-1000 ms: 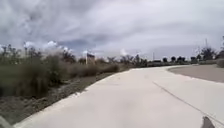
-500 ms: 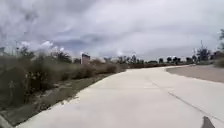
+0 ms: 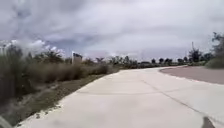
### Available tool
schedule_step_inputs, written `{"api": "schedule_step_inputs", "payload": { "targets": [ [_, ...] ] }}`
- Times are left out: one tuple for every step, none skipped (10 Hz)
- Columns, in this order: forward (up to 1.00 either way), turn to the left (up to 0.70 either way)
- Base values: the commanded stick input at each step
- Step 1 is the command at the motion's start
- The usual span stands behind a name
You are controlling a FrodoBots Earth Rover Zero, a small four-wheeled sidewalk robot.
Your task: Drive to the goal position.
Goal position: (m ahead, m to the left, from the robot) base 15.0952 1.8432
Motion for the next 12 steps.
{"api": "schedule_step_inputs", "payload": {
  "targets": [
    [0.85,0.0],
    [0.85,0.0],
    [0.85,0.0],
    [0.85,0.0],
    [0.85,0.0],
    [0.85,-0.07],
    [0.85,-0.34],
    [0.85,-0.34],
    [0.85,-0.29],
    [0.85,-0.06],
    [0.85,0.0],
    [0.85,0.0]
  ]
}}
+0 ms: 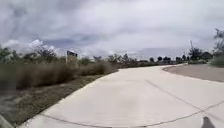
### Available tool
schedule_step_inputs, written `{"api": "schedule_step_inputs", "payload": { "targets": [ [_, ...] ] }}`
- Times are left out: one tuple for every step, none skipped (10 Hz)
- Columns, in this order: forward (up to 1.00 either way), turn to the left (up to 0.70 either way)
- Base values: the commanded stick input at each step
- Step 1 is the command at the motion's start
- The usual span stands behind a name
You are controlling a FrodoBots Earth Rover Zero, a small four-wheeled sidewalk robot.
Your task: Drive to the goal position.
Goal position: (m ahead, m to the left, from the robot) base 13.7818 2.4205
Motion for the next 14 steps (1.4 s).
{"api": "schedule_step_inputs", "payload": {
  "targets": [
    [0.85,0.0],
    [0.85,0.0],
    [0.85,0.0],
    [0.85,0.0],
    [0.85,0.0],
    [0.85,0.0],
    [0.85,0.0],
    [0.85,0.0],
    [0.85,0.0],
    [0.85,0.0],
    [0.85,0.0],
    [0.85,0.0],
    [0.85,0.0],
    [0.85,0.0]
  ]
}}
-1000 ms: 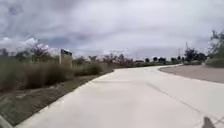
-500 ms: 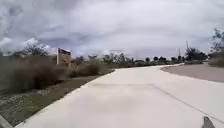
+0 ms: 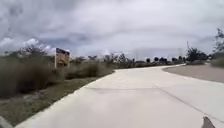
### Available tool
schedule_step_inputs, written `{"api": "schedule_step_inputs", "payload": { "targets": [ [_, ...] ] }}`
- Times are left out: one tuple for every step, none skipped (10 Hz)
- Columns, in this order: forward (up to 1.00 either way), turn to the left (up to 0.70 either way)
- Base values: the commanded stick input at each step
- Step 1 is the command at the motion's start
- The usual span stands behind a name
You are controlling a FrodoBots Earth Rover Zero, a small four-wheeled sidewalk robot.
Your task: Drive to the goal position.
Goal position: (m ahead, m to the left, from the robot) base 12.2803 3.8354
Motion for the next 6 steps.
{"api": "schedule_step_inputs", "payload": {
  "targets": [
    [0.85,0.0],
    [0.85,0.0],
    [0.85,0.0],
    [0.85,0.0],
    [0.85,0.0],
    [0.85,-0.24]
  ]
}}
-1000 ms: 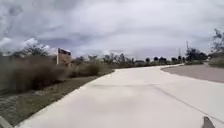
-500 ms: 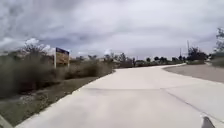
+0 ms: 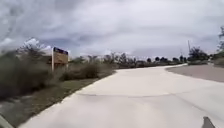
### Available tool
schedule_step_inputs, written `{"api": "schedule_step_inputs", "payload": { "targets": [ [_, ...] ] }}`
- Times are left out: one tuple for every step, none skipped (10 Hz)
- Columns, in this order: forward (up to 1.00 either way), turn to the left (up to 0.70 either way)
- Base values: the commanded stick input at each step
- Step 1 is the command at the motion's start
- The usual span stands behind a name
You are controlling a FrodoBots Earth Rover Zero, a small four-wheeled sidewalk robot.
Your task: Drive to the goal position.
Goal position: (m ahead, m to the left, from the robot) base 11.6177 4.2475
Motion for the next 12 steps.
{"api": "schedule_step_inputs", "payload": {
  "targets": [
    [0.85,-0.34],
    [0.85,-0.34],
    [0.85,-0.34],
    [0.85,-0.34],
    [0.85,-0.34],
    [0.85,-0.34],
    [0.85,-0.27],
    [0.85,-0.1],
    [0.85,0.0],
    [0.85,0.0],
    [0.85,0.0],
    [0.85,0.0]
  ]
}}
